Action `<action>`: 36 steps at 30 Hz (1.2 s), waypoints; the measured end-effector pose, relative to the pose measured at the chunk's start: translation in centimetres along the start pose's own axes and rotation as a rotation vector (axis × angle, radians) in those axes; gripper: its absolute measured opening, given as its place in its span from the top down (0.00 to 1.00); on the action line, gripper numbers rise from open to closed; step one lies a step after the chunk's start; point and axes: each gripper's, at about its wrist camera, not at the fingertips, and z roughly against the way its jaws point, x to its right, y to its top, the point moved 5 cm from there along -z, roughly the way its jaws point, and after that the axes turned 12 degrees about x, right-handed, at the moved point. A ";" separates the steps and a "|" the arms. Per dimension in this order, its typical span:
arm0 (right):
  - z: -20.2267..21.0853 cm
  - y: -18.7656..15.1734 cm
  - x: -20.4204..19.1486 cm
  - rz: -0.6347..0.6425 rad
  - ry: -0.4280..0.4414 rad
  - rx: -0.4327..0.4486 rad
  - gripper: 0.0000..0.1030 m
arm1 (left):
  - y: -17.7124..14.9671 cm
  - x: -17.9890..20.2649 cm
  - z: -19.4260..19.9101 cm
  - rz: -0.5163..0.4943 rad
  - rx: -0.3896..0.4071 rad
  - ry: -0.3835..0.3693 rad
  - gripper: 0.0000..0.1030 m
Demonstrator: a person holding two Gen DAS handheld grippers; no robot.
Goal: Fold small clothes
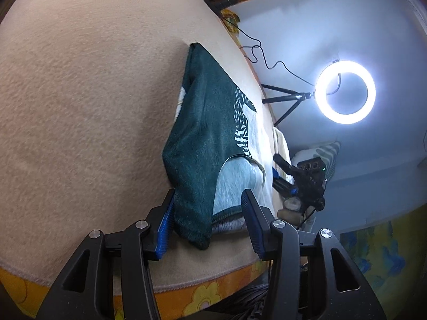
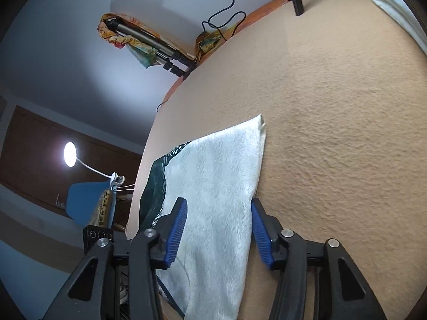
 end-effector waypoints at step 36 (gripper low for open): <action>2.0 0.7 -9.8 0.461 -0.290 0.134 0.99 | -2.1 10.9 -2.3 -0.657 0.110 0.064 0.93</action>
